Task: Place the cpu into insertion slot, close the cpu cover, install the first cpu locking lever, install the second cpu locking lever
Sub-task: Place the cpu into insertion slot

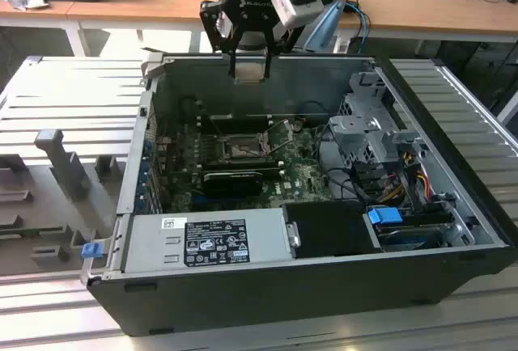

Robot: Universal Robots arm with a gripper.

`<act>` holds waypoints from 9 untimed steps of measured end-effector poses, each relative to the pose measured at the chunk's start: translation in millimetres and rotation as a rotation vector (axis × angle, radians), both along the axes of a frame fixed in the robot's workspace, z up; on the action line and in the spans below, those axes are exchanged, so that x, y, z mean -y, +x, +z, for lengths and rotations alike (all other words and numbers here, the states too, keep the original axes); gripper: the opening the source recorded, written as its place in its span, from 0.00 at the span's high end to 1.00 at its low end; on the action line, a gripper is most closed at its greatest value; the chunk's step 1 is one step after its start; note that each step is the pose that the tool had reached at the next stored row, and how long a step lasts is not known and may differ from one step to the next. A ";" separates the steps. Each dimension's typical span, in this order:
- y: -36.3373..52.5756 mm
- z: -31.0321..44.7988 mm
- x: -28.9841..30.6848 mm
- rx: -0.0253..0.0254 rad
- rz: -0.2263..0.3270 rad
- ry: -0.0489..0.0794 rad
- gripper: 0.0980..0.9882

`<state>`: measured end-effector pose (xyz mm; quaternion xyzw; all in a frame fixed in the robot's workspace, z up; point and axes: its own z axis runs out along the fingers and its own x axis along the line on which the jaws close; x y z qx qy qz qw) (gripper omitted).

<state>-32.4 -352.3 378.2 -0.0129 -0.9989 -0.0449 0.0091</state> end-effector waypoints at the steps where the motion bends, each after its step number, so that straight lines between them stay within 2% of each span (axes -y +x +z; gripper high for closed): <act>1: -0.1 0.0 0.0 -0.0001 -0.030 0.000 0.52; 2: -0.1 -0.1 0.0 -0.0001 -0.093 0.000 0.52; 3: -0.1 -0.2 0.0 -0.0001 -0.113 0.000 0.52; 9: -0.1 -1.8 0.0 -0.0011 -0.127 -0.002 0.52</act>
